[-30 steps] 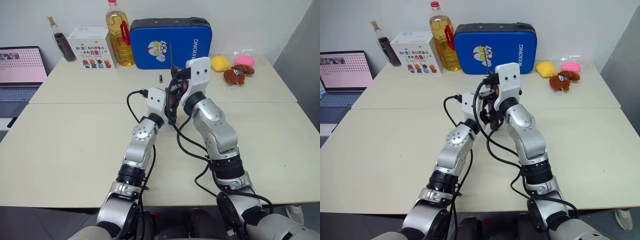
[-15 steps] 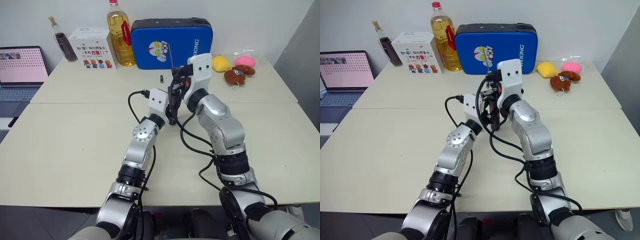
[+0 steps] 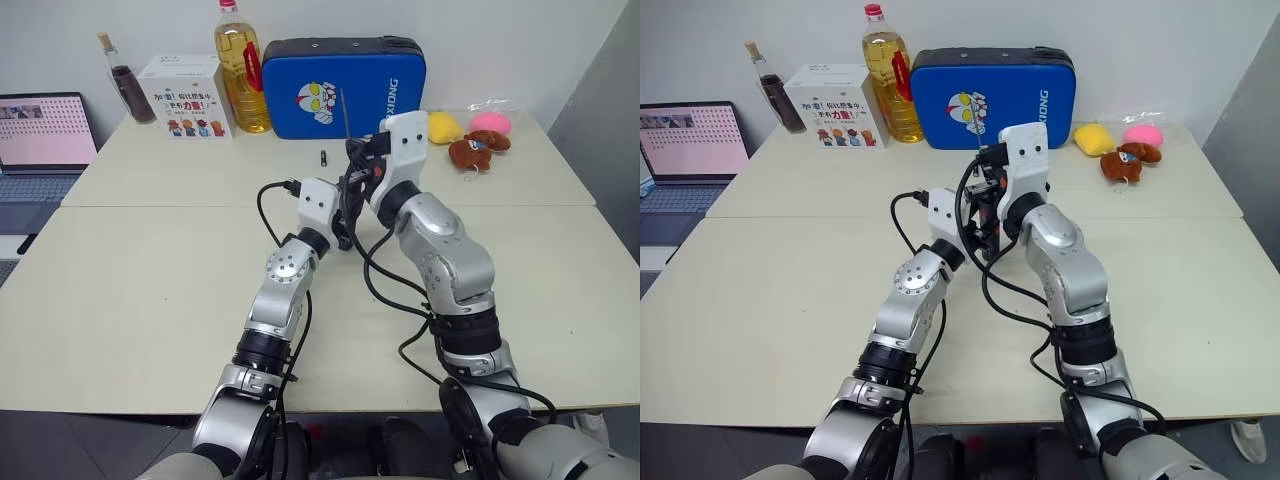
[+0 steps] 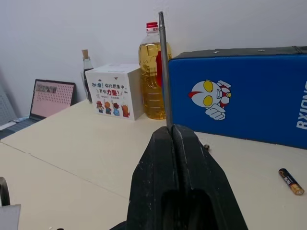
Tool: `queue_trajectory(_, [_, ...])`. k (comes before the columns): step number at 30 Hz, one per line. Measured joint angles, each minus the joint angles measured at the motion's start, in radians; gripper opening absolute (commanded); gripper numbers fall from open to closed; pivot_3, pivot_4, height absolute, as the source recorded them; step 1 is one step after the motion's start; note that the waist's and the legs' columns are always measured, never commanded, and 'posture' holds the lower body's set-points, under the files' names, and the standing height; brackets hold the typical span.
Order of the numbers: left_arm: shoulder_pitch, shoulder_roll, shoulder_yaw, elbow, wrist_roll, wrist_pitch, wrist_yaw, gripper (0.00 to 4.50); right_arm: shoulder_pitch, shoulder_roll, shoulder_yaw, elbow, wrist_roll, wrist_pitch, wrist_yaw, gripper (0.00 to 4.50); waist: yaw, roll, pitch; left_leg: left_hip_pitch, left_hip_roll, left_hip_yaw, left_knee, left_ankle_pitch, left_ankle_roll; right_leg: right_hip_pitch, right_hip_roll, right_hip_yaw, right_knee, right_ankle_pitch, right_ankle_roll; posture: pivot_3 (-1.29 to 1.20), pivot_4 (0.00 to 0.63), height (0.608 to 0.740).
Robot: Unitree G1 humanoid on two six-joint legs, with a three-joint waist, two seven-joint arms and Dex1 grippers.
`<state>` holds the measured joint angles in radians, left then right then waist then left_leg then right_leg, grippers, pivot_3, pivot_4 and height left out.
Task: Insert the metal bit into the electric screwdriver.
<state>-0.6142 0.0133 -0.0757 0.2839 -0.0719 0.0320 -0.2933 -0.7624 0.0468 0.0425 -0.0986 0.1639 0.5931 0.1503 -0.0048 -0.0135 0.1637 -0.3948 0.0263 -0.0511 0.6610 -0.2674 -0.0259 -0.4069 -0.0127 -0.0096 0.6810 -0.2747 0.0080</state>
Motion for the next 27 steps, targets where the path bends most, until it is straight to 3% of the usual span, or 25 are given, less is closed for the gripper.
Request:
queue_trajectory(13, [0.000,-0.006,0.009,0.000,-0.006,0.003,0.013,1.67,0.074,0.017,0.002,-0.067,0.019,-0.017,-0.001,0.04,0.000,0.000,0.000,0.000,0.000,0.000,0.000,0.000,0.000,0.000,0.000,0.000,0.000,0.000,0.000,0.00,0.150,0.740])
queue_trajectory(27, [0.001,-0.004,0.005,0.000,-0.004,0.003,0.015,1.67,0.030,-0.026,0.012,-0.023,0.018,-0.011,0.051,0.04,-0.001,0.000,0.000,0.001,0.000,0.000,0.000,0.000,0.000,0.000,0.001,0.000,0.000,0.000,0.000,0.00,0.150,0.740])
